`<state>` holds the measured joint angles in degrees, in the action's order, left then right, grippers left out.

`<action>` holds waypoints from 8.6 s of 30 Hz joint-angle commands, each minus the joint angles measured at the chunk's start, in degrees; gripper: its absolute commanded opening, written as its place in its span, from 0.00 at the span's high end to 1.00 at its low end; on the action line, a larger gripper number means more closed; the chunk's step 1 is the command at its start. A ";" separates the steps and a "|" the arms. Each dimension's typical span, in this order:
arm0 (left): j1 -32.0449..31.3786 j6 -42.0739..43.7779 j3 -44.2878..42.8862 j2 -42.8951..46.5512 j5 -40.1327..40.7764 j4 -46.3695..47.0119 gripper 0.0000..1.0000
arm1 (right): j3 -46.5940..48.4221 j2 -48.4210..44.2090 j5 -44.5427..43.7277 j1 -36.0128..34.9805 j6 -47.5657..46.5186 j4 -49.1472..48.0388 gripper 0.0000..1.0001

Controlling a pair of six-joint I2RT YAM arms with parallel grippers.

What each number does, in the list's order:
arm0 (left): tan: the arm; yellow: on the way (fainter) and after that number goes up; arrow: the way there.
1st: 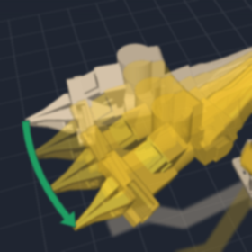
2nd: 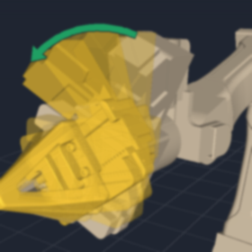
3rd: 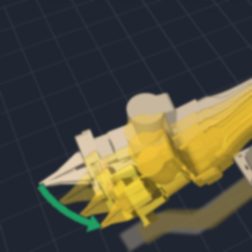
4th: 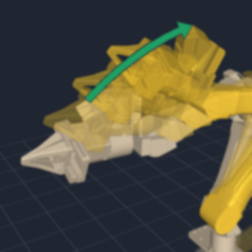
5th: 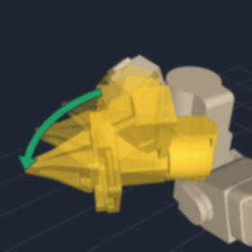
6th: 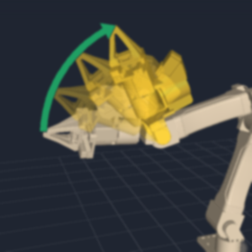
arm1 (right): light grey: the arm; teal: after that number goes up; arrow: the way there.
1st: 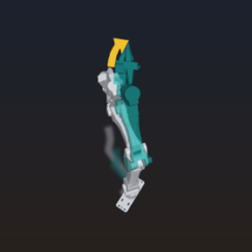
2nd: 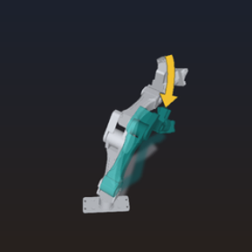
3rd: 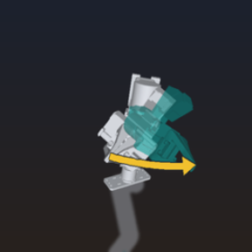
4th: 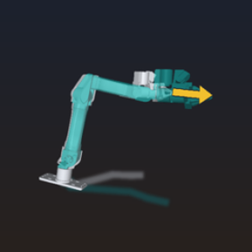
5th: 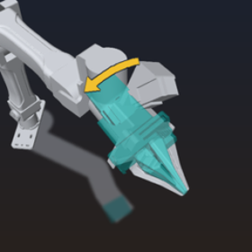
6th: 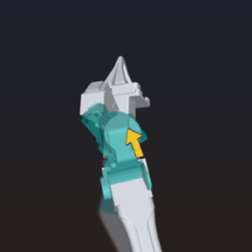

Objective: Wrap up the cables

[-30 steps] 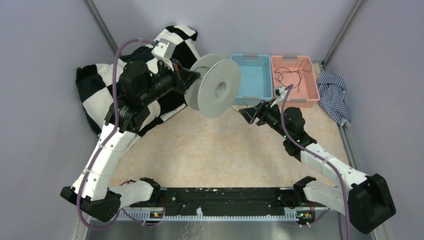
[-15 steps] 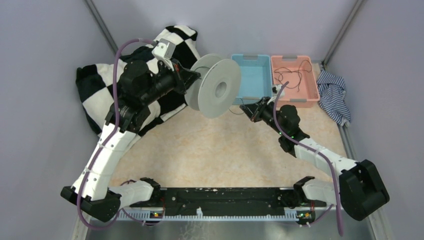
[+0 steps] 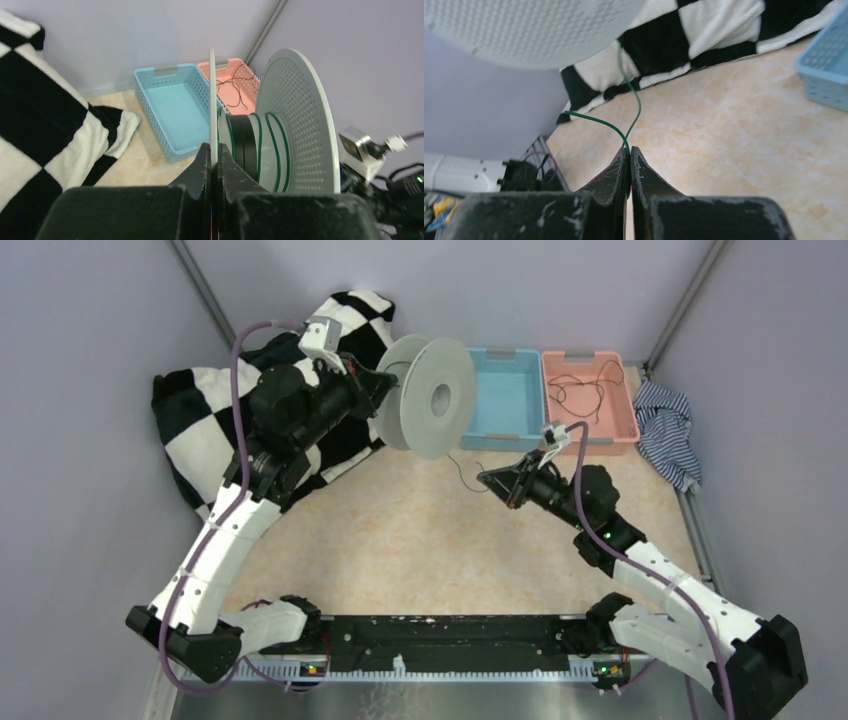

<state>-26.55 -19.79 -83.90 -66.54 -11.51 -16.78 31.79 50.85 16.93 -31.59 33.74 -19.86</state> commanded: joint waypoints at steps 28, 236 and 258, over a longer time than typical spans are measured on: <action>-0.62 3.44 15.17 7.96 13.95 11.84 1.00 | 52.71 29.75 -6.53 -25.02 -17.44 9.30 1.00; -0.61 20.58 -0.65 -1.31 -46.97 3.57 1.00 | 9.70 4.27 33.16 11.74 36.75 2.35 0.55; -0.53 16.71 3.36 0.61 -38.62 10.16 1.00 | 5.45 5.32 30.62 11.73 24.30 14.08 1.00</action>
<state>-27.05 -1.41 -80.88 -68.58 -51.53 -13.67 37.10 55.70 48.97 -19.40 63.75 -9.45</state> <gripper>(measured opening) 0.025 0.004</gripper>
